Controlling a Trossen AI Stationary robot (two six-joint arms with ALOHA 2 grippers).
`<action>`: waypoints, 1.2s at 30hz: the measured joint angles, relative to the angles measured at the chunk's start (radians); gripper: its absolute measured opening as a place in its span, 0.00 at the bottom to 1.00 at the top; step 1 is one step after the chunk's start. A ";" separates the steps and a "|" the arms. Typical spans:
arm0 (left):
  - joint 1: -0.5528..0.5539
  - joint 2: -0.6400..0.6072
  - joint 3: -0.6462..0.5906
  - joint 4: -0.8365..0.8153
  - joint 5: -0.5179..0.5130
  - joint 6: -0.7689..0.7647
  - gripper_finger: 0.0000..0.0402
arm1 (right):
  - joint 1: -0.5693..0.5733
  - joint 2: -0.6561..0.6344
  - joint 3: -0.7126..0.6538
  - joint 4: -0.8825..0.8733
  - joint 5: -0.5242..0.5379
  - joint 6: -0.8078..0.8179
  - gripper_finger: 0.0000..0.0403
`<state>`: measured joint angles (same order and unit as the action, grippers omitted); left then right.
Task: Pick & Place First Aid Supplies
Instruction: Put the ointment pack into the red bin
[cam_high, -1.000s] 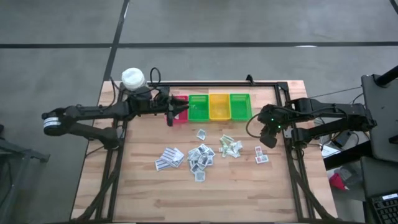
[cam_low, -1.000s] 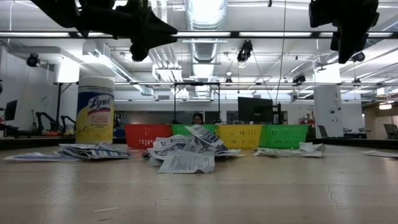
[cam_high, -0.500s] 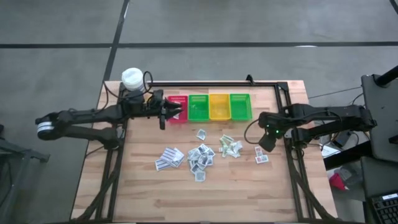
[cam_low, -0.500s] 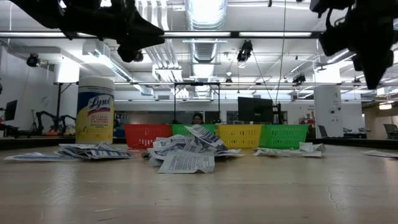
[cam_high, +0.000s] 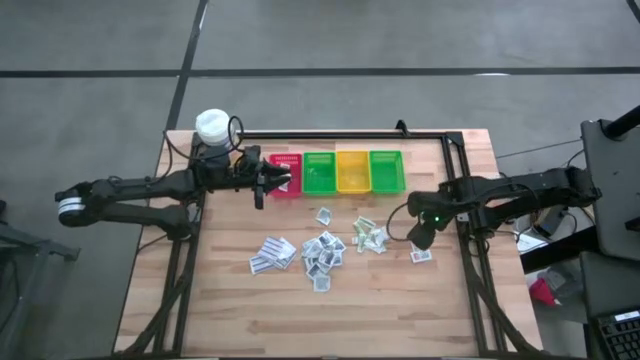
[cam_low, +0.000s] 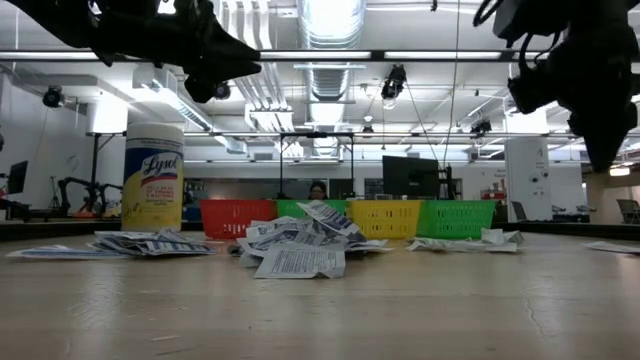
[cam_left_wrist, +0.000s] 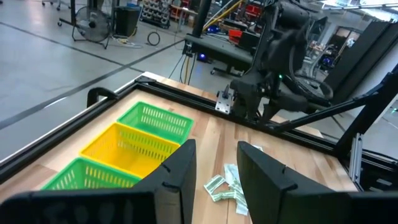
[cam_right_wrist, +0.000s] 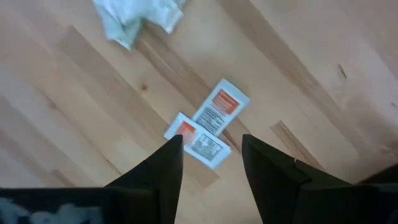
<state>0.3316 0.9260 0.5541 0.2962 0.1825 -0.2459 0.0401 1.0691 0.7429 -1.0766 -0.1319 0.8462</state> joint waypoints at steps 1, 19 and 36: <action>0.000 0.000 0.000 0.000 0.000 0.000 0.27 | 0.013 0.015 -0.004 0.001 0.004 0.010 0.39; 0.000 0.001 0.000 -0.002 0.000 0.000 0.27 | 0.087 0.220 -0.069 0.106 0.116 0.127 0.37; -0.001 0.001 0.000 -0.003 0.000 -0.023 0.27 | 0.087 0.364 -0.109 0.213 0.133 0.096 0.34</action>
<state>0.3309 0.9268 0.5545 0.2932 0.1829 -0.2684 0.1268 1.4336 0.6342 -0.8639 0.0011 0.9425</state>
